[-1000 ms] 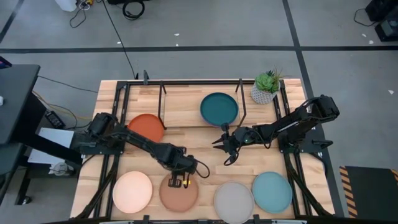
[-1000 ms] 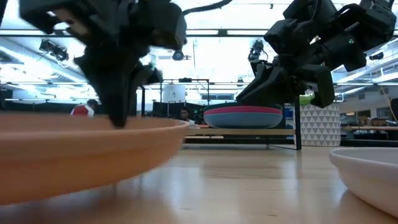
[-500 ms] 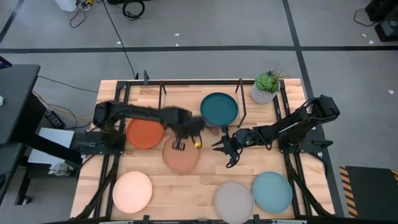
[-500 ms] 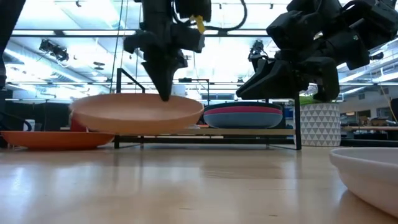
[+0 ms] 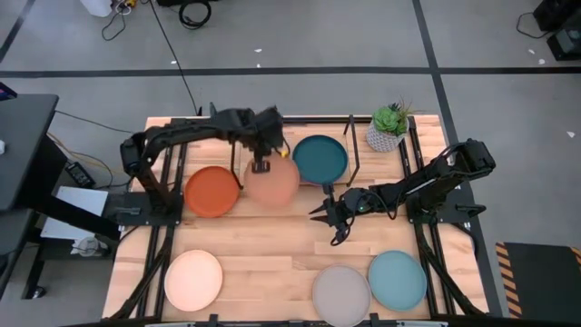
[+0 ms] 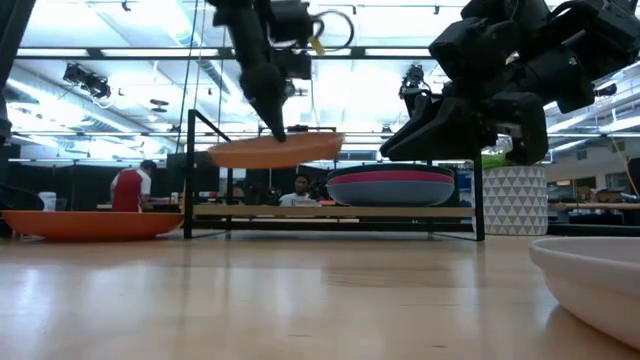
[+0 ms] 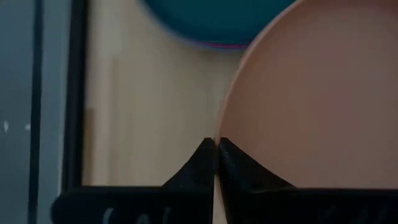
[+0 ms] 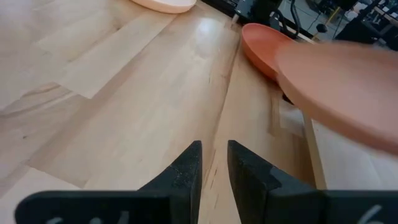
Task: Place and stack plates onto a shelf
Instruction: Put the brown plate on the shelf, then stack the light orange plate on top of the brown plate on the shelf
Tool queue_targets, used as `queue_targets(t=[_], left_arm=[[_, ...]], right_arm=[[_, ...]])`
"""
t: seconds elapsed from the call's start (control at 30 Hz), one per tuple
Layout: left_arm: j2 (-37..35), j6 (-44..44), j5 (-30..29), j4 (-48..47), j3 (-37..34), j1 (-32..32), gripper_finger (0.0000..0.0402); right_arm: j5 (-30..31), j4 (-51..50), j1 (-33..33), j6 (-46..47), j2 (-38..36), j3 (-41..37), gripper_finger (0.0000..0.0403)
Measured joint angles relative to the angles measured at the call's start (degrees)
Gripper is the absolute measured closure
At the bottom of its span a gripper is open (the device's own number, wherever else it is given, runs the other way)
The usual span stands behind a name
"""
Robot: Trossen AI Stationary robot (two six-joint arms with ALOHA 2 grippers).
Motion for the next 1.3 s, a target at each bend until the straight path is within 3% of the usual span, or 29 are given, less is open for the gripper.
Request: queue_targets(t=[0.4,0.53,0.73,0.93,1.17,1.3], left_arm=[[1.7,1.6,0.5,1.8,-0.1,12.5,0.0389],[1.7,0.2,3.3,5.0,-3.7,14.6,0.0389],[1.7,-0.9,2.4,7.0,-7.3,15.9,0.0385],[1.7,-3.1,3.1,10.0,-7.2,15.8,0.0332],[1.7,-4.1,-1.4,12.1,-6.1,15.1,0.0269],[0.9,-4.3,3.8,11.5,-4.6,11.4,0.0265]], right_arm=[[-0.4,0.4,0.0,-0.5,0.0,0.0,0.0321],[-0.6,0.3,0.0,-0.4,0.0,0.0,0.0321],[-0.8,0.3,0.0,-0.5,0.0,0.0,0.0321],[-0.8,0.6,0.0,-0.6,0.0,0.0,0.0321],[-0.8,0.6,0.0,-1.3,0.0,0.0,0.0321],[-0.8,0.6,0.0,-1.7,0.0,0.0,0.0321]])
